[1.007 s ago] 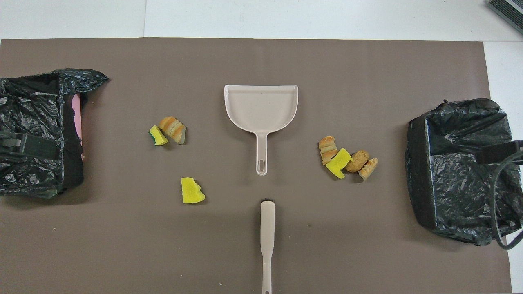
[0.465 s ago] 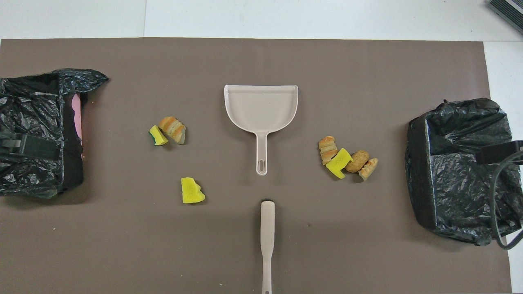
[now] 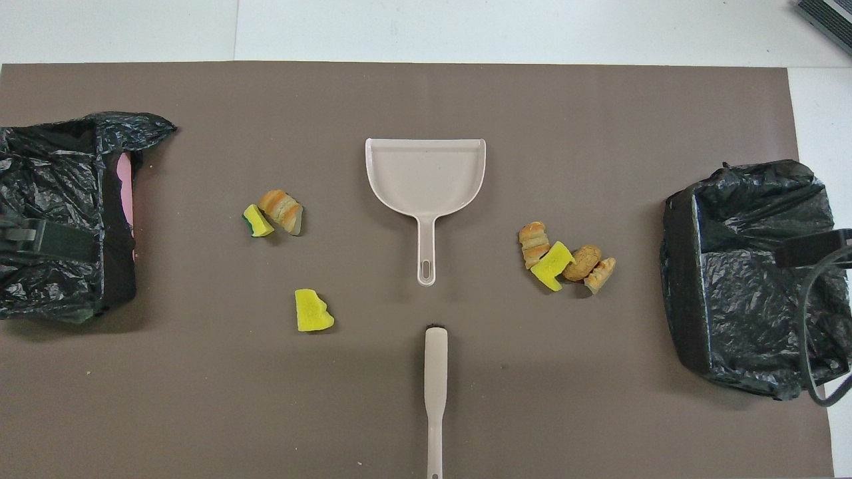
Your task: Sweep and dump trash in bin
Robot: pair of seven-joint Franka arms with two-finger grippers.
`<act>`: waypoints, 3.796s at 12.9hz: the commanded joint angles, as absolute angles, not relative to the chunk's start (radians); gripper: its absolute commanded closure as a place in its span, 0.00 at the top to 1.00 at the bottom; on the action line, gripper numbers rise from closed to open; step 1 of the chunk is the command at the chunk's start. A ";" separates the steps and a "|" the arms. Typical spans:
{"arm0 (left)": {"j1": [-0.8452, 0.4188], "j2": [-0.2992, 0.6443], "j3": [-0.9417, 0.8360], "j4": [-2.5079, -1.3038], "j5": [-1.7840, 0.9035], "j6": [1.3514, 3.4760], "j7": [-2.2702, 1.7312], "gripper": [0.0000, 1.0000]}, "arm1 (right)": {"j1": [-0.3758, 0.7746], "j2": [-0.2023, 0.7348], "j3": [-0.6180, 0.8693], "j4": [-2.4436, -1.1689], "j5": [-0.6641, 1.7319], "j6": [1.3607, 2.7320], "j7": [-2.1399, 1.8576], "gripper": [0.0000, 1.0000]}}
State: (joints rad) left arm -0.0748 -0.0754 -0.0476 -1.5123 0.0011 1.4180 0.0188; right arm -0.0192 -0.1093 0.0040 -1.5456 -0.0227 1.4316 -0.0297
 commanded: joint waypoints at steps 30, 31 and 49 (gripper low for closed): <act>-0.120 -0.224 -0.868 -2.275 -0.247 2.084 -0.507 1.00 | -0.028 -0.129 0.050 -1.563 0.000 1.436 -0.034 1.00; -0.120 -0.219 -0.886 -2.287 -0.247 2.100 -0.515 1.00 | -0.028 -0.129 0.054 -1.563 0.000 1.437 -0.032 1.00; -0.164 -0.094 -0.945 -2.359 -0.245 2.221 -0.703 0.87 | 0.159 0.193 0.077 -1.582 0.086 1.842 0.259 1.00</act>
